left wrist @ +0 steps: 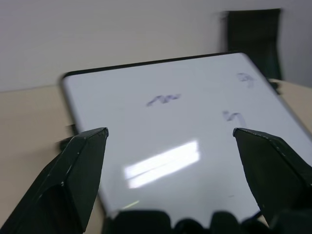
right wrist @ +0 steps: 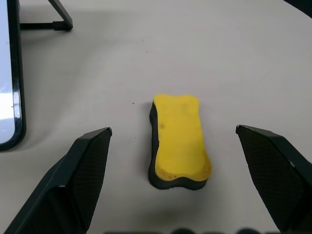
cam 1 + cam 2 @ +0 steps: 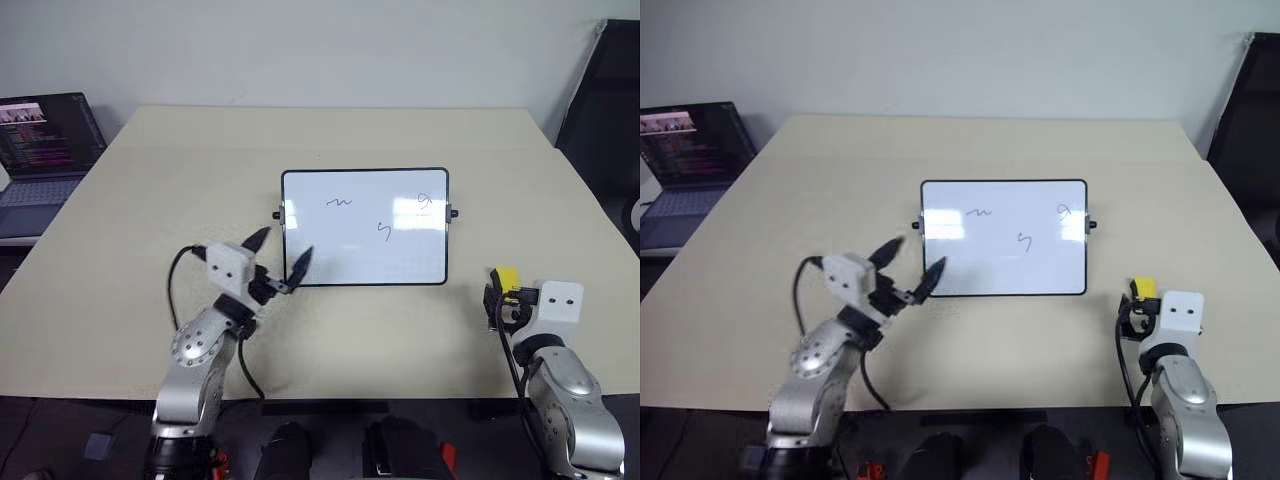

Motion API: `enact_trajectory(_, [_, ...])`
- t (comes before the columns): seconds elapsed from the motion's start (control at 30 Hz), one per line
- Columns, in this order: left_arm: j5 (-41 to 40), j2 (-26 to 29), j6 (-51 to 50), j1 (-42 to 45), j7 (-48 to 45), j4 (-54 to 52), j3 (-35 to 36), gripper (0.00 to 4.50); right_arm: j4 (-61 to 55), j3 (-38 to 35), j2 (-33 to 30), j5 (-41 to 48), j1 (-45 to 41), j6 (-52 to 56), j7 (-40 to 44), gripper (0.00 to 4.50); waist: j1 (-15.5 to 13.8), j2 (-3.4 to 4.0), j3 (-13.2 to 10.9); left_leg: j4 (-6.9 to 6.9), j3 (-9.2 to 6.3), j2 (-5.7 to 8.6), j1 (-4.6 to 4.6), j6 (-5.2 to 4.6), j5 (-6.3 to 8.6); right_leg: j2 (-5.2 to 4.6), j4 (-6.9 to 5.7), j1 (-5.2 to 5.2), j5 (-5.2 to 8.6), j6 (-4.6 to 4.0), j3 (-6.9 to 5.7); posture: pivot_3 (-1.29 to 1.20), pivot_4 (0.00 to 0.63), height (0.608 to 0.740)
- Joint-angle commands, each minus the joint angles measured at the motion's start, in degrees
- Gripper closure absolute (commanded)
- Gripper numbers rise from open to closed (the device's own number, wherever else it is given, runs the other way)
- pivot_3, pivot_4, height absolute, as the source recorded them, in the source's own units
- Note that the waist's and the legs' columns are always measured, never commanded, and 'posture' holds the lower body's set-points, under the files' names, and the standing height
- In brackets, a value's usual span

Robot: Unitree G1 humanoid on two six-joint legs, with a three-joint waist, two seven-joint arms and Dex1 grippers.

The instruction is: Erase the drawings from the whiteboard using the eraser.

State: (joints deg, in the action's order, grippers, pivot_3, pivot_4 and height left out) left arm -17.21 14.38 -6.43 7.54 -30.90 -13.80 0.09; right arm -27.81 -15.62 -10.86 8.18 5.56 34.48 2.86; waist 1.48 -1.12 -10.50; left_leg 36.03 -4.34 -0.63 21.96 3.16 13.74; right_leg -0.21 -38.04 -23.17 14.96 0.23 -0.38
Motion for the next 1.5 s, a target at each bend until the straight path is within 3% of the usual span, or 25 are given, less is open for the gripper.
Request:
enact_trajectory(0.03, [-3.83, 0.58, -0.04, 5.70, -8.09, 2.07, -3.37, 0.00, -1.22, -2.05, -1.80, 1.60, -1.92, 4.02, 0.56, 0.03, -0.01, 0.00, 0.00, 0.01, -0.01, -0.01, 0.02, 0.00, 0.00, 0.01, -0.01, -0.01, 0.00, 0.00, -0.01, 0.00, 0.150, 0.740])
enact_trajectory(0.2, [-5.03, 2.06, 0.80, 10.85, -21.44, 8.43, -9.50, 0.00, -0.11, -3.68, -3.21, 3.47, -5.55, 8.87, 1.00, 0.03, 0.30, 0.02, 0.01, 0.02, 0.03, -0.02, -0.09, -0.01, 0.00, 0.07, -0.10, 0.01, -0.01, 0.00, -0.01, 0.00, 0.150, 0.740])
enact_trajectory(0.47, [-6.25, 2.61, -2.15, 16.29, -33.74, 16.08, -13.92, 0.00, 5.33, -6.18, -4.93, 5.82, -13.34, 13.24, 0.96, 0.03, 0.30, 0.02, 0.01, 0.02, 0.05, -0.04, -0.08, -0.02, -0.01, 0.12, -0.11, 0.00, -0.01, -0.01, -0.01, 0.00, 0.150, 0.740])
enact_trajectory(0.73, [-3.32, 1.56, 1.49, 18.54, -34.80, 20.02, -13.83, 0.00, 9.64, -6.45, -5.98, 6.62, -17.84, 14.60, 0.74, 0.03, 0.22, 0.03, 0.00, 0.01, 0.04, -0.04, -0.04, -0.02, 0.00, 0.11, -0.08, -0.01, -0.01, -0.01, 0.00, 0.00, 0.150, 0.740])
enact_trajectory(1.5, [-0.89, 2.22, 3.99, 17.45, -32.33, 20.71, -12.16, 0.00, 9.10, -5.15, -3.10, 7.45, -17.95, 18.70, -0.69, 0.03, 0.23, 0.03, 0.00, 0.01, 0.03, -0.05, -0.05, -0.03, -0.01, 0.11, -0.12, -0.01, -0.02, -0.02, 0.05, 0.00, 0.150, 0.740])
